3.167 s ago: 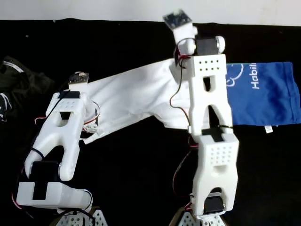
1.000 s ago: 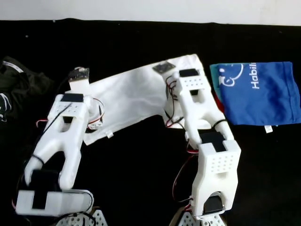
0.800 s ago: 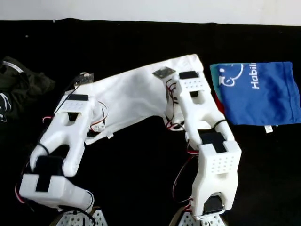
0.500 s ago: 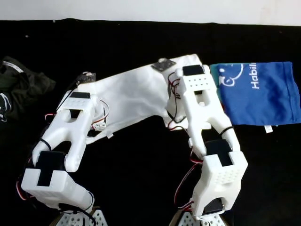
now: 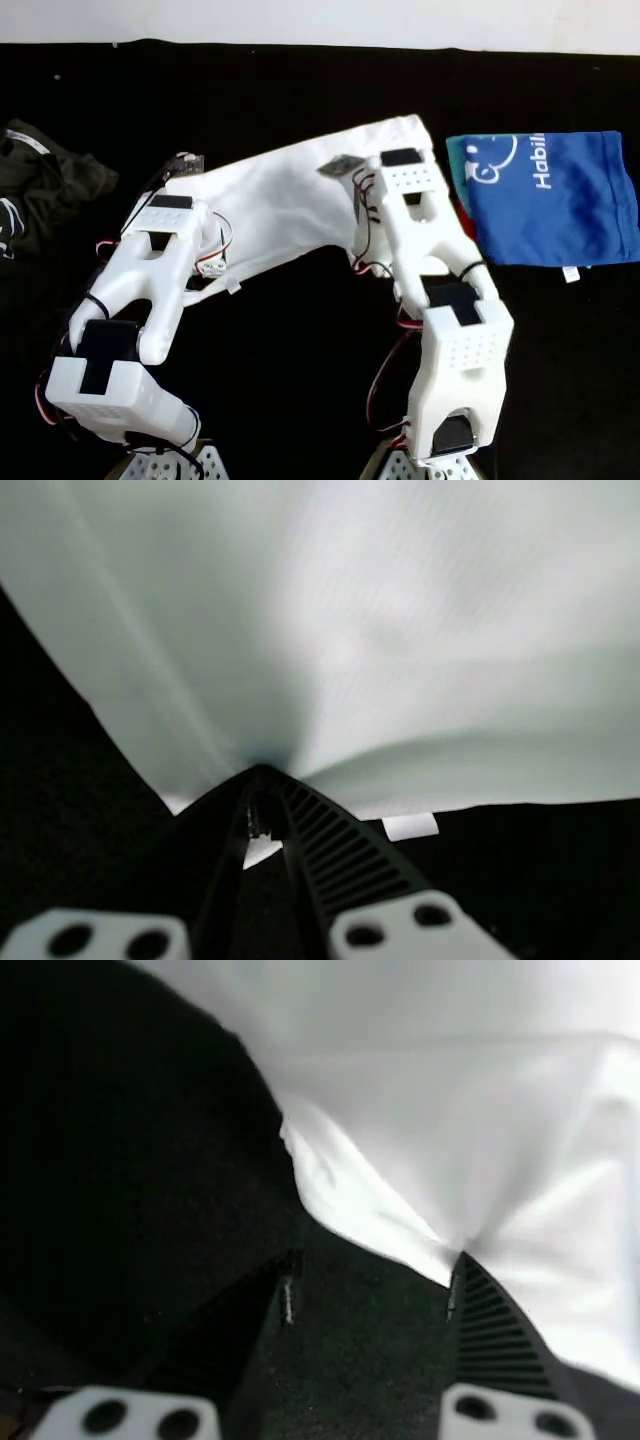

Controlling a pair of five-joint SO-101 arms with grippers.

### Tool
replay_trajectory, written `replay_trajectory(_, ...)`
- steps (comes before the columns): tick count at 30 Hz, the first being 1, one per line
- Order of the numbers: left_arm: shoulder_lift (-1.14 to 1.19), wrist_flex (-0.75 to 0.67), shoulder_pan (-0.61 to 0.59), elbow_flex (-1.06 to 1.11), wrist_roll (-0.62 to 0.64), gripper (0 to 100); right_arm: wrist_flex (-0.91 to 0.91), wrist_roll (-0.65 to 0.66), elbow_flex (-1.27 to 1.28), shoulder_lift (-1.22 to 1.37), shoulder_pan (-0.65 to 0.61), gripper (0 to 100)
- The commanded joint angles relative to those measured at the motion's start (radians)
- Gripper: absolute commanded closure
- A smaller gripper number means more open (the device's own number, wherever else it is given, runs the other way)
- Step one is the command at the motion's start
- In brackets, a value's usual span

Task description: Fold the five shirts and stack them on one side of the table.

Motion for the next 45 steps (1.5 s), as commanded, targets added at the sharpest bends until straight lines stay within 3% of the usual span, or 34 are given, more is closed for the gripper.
replay_trajectory(1,0.007,-0.014,0.007,-0.022,0.006,99,-0.062,0.012,-0.042,0.033,0.010,76.2)
replay_trajectory(9,0.007,-0.014,0.007,-0.022,0.006,99,-0.193,0.012,-0.042,0.147,0.036,76.9)
replay_trajectory(15,0.007,-0.014,0.007,-0.022,0.006,99,-0.209,0.014,-0.073,0.157,0.038,99.8)
replay_trajectory(25,0.007,-0.014,0.007,-0.022,0.006,99,0.033,0.014,-0.314,0.047,0.077,99.2)
replay_trajectory(30,0.007,-0.014,0.007,-0.022,0.006,99,0.059,0.035,-0.437,-0.025,0.079,99.2)
replay_trajectory(38,0.007,-0.014,0.007,-0.022,0.006,99,-0.110,0.078,-0.572,0.084,0.079,99.2)
replay_trajectory(45,0.007,-0.014,0.007,-0.022,0.006,99,-0.282,-0.029,-0.819,0.332,0.067,98.9)
